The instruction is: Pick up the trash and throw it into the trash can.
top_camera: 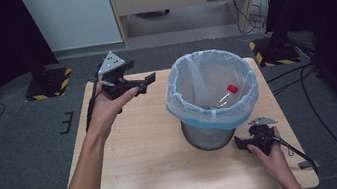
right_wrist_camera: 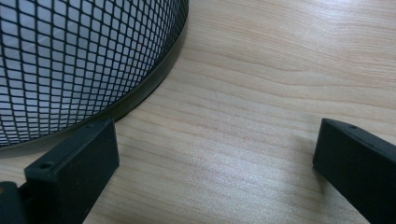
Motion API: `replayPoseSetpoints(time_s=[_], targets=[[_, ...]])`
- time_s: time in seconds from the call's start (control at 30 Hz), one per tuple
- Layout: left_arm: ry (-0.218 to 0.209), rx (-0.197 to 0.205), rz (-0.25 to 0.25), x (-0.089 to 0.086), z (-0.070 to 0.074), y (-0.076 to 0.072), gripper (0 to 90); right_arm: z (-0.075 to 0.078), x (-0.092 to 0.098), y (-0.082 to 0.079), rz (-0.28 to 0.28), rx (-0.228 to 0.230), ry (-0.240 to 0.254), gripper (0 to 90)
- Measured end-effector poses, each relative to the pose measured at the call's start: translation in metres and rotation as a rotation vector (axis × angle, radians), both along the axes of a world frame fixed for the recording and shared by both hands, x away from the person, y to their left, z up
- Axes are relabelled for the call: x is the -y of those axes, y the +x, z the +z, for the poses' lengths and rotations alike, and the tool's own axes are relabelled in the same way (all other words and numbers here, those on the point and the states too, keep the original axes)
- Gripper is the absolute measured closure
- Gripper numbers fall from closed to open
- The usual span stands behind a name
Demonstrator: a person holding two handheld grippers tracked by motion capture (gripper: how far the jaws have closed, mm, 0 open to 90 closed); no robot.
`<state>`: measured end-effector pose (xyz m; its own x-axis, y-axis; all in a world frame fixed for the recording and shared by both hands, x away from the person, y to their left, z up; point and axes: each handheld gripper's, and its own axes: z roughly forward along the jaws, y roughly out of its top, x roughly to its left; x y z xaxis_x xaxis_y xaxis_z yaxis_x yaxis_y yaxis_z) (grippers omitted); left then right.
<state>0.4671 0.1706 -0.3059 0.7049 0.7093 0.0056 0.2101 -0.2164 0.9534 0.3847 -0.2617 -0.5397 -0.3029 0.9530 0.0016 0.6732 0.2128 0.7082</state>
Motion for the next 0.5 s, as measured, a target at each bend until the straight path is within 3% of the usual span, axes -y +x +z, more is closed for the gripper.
replayPoseSetpoints(time_s=[0.1,0.17,0.2,0.23,0.27,0.43,0.47,0.5], targets=[[0.046,-0.026,0.035,-0.004,-0.015,0.002,5.5,0.0,0.0,0.0,0.0,0.002,-0.002,0.4],[0.036,-0.073,0.051,-0.01,-0.033,0.004,5.3,0.0,0.0,0.0,-0.001,0.002,-0.003,0.4],[0.036,-0.073,0.051,-0.01,-0.033,0.004,5.3,0.0,0.0,0.0,-0.001,0.002,-0.003,0.4],[0.046,-0.102,0.055,-0.013,-0.047,0.004,5.2,0.0,0.0,0.0,-0.001,0.003,-0.003,0.4],[0.046,-0.102,0.055,-0.013,-0.047,0.004,5.2,0.0,0.0,0.0,-0.001,0.003,-0.003,0.4],[0.068,-0.163,0.064,-0.016,-0.086,0.002,5.1,0.0,0.0,0.0,0.0,0.002,-0.002,0.4],[0.081,-0.189,0.067,-0.015,-0.103,0.0,5.2,0.0,0.0,0.0,0.0,0.003,-0.002,0.4],[0.081,-0.189,0.067,-0.015,-0.103,0.0,5.0,0.0,0.0,0.0,0.0,0.003,-0.002,0.4]])
